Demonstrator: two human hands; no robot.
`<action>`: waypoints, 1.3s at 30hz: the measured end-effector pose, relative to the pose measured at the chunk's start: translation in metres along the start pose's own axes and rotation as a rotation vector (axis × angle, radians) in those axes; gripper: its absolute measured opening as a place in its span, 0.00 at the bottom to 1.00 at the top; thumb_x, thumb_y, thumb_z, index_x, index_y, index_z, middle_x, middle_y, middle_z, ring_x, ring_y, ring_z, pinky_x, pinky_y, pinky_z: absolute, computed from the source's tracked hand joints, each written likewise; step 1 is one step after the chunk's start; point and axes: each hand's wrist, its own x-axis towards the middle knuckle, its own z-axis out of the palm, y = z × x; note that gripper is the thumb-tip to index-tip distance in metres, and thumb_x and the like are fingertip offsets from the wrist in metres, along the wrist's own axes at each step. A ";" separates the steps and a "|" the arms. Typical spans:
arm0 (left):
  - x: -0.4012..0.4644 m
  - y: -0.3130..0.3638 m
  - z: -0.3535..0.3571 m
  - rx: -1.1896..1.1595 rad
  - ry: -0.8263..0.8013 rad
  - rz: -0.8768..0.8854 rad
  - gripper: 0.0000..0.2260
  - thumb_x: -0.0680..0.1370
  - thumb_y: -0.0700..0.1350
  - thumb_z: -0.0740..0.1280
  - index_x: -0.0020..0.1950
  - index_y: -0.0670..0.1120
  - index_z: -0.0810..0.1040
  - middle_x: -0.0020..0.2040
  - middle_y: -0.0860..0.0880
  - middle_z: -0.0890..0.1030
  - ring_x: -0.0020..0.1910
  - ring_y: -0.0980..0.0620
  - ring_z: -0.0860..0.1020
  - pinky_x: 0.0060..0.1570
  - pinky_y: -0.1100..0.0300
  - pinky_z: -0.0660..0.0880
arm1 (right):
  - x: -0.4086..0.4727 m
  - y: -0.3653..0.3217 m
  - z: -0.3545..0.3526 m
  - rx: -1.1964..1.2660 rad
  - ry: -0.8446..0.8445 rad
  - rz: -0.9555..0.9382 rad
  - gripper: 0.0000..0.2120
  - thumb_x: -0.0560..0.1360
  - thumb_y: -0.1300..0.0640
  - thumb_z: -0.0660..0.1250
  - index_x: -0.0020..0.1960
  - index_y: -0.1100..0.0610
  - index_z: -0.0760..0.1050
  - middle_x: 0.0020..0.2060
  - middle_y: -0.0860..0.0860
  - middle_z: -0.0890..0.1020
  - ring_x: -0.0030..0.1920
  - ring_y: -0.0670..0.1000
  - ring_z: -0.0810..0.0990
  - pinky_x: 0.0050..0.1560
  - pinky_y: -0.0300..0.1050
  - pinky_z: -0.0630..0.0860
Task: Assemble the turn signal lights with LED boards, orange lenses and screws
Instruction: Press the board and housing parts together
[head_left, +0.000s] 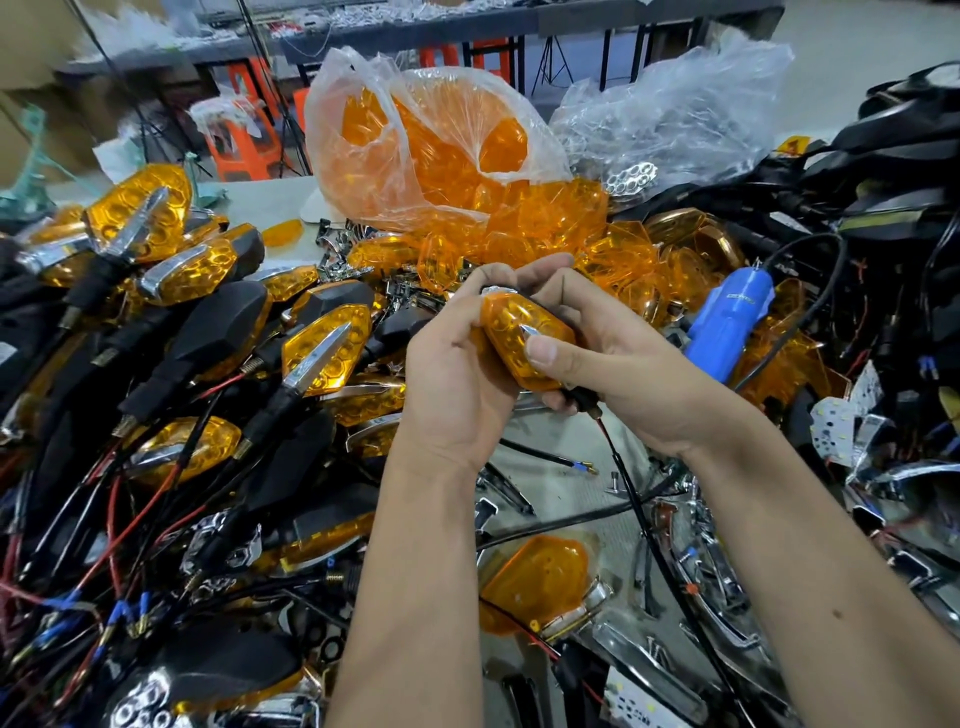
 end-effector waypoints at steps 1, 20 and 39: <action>0.000 0.000 -0.001 -0.011 -0.004 0.004 0.05 0.76 0.39 0.57 0.48 0.44 0.71 0.63 0.38 0.80 0.42 0.44 0.80 0.32 0.55 0.76 | 0.000 0.000 0.000 -0.004 -0.001 -0.005 0.18 0.72 0.44 0.74 0.52 0.53 0.71 0.47 0.44 0.79 0.37 0.52 0.75 0.33 0.47 0.72; 0.003 -0.006 -0.020 0.342 0.106 0.180 0.07 0.79 0.46 0.69 0.52 0.44 0.84 0.54 0.45 0.83 0.52 0.44 0.78 0.51 0.48 0.75 | 0.006 0.009 -0.008 -0.152 0.156 -0.226 0.18 0.74 0.55 0.77 0.52 0.62 0.71 0.44 0.44 0.77 0.43 0.45 0.77 0.41 0.38 0.77; 0.007 -0.004 -0.041 0.417 -0.014 0.319 0.10 0.79 0.36 0.70 0.57 0.46 0.87 0.60 0.43 0.86 0.64 0.42 0.82 0.63 0.46 0.78 | 0.000 0.008 -0.014 -0.229 0.236 -0.255 0.18 0.71 0.53 0.79 0.53 0.60 0.76 0.47 0.60 0.79 0.47 0.70 0.80 0.45 0.70 0.79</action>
